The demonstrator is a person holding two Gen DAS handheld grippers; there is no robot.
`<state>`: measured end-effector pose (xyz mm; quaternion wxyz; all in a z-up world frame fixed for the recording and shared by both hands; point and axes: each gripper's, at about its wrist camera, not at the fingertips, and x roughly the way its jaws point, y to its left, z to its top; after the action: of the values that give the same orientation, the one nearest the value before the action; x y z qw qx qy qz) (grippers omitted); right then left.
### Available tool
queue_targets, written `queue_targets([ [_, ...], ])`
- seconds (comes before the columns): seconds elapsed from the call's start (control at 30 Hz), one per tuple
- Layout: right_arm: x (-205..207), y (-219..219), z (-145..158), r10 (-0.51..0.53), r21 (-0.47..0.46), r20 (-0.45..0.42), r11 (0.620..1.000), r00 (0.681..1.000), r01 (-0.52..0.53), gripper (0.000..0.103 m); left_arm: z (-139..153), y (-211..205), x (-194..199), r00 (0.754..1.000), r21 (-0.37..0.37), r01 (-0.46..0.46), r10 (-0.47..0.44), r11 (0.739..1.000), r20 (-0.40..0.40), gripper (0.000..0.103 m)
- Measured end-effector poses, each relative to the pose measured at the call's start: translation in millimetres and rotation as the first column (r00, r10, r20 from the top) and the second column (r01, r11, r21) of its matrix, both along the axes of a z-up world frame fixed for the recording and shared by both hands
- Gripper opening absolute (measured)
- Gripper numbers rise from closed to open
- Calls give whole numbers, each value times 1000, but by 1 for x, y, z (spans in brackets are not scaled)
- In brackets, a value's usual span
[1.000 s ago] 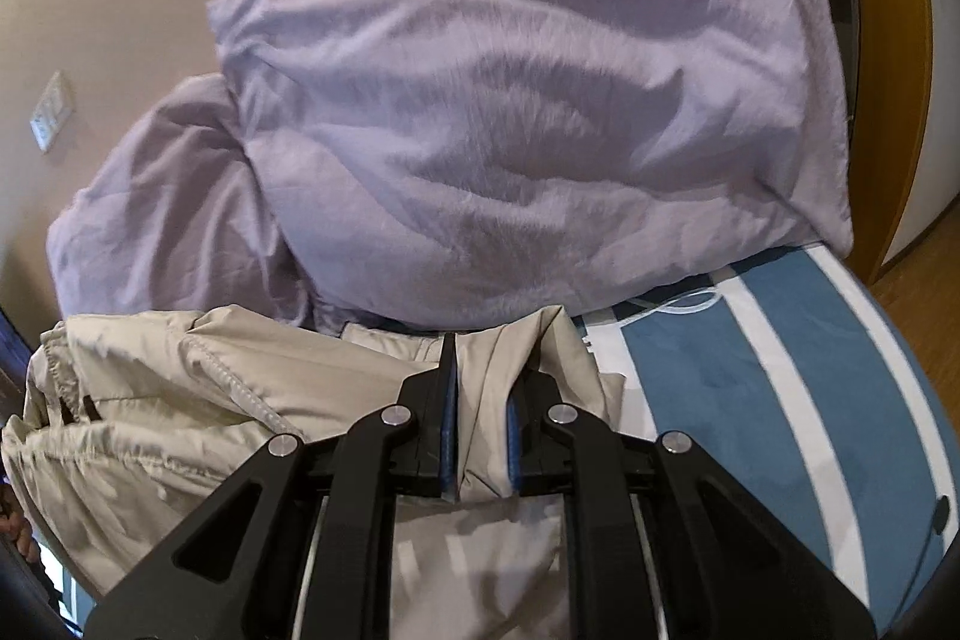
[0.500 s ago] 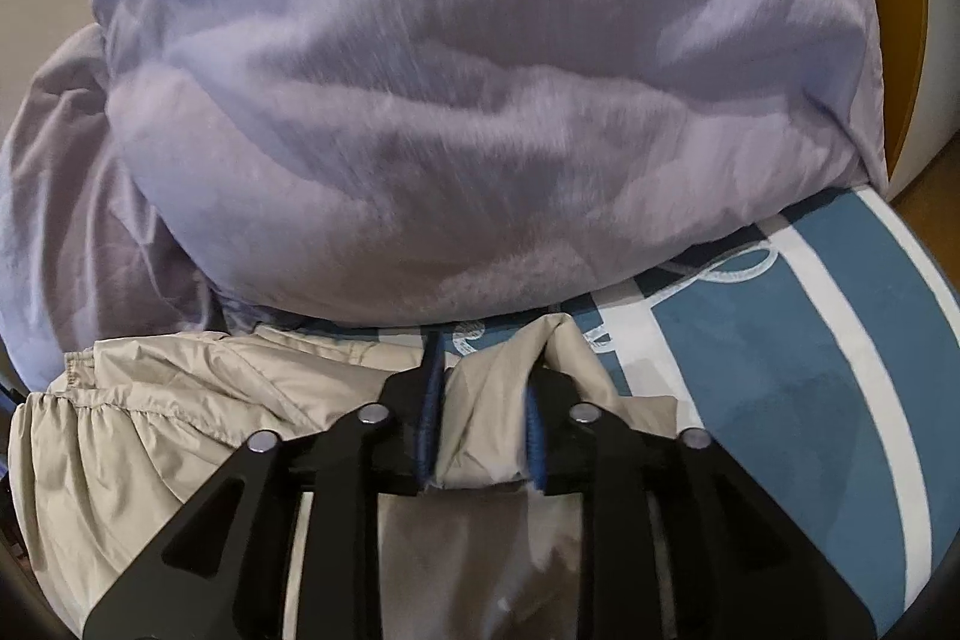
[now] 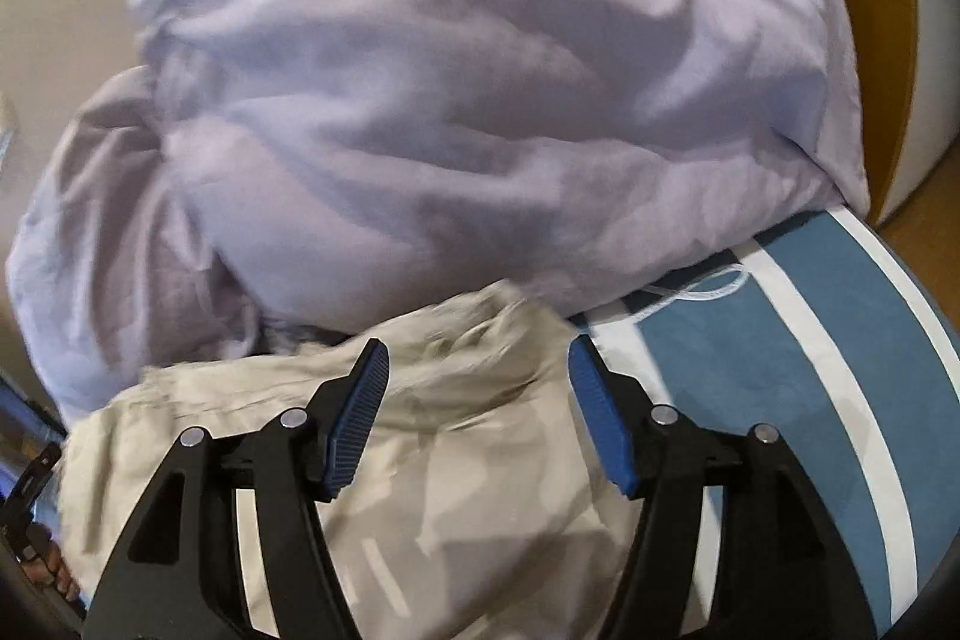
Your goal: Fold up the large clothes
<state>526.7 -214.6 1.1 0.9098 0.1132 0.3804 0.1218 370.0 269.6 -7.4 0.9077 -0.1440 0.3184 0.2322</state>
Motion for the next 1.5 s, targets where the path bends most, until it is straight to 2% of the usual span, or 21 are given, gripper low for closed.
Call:
queue_targets([
  [0.13, -17, 35, 10, 110, 10, 6, 994, 994, -110, 64, 9, -22, -10, 999, 20, 43, -43, 999, 12, 84],
  [0.33, -42, 112, 10, 275, -18, -14, 961, 961, -275, 65, 14, -71, -12, 991, 84, 134, -133, 987, -11, 88],
  [0.43, -48, 141, 0, 313, -45, -34, 948, 949, -314, 67, 12, -90, -10, 984, 100, 175, -174, 979, -27, 88],
  [0.6, -47, 177, -31, 312, -161, -88, 933, 946, -323, 68, 5, -111, -6, 972, 103, 234, -231, 967, -43, 89],
  [0.63, -48, 179, -36, 309, -171, -94, 932, 947, -321, 66, 4, -114, -6, 970, 105, 241, -238, 965, -45, 89],
  [0.7, -46, 183, -46, 312, -177, -98, 929, 945, -325, 39, 2, -118, -6, 968, 107, 250, -246, 962, -46, 89],
  [0.73, -46, 185, -51, 317, -181, -104, 926, 943, -331, 32, 1, -119, -5, 967, 107, 256, -252, 961, -45, 89],
  [0.77, -46, 186, -52, 317, -187, -102, 925, 943, -331, 16, 0, -120, -4, 966, 105, 259, -255, 960, -45, 89],
  [0.8, -46, 186, -53, 316, -194, -96, 924, 944, -329, 8, -1, -121, -4, 965, 104, 262, -259, 959, -44, 89],
  [0.9, -41, 187, -48, 302, -185, -73, 932, 951, -310, 3, 0, -122, -3, 964, 99, 266, -264, 959, -33, 89],
  [1.0, -34, 179, -41, 272, -140, -44, 951, 961, -275, 2, 1, -123, -3, 963, 95, 269, -269, 958, -20, 89],
  [1.13, -26, 178, -35, 239, -125, -14, 963, 971, -239, 2, -2, -123, -1, 964, 96, 267, -267, 959, -18, 90],
  [1.33, -15, 179, -59, 211, -146, -41, 966, 977, -214, 2, -15, -119, 11, 967, 80, 253, -252, 964, -26, 91],
  [1.5, -9, 177, -72, 204, -144, -54, 967, 978, -210, 3, -34, -115, 24, 974, 112, 227, -224, 967, -40, 94],
])
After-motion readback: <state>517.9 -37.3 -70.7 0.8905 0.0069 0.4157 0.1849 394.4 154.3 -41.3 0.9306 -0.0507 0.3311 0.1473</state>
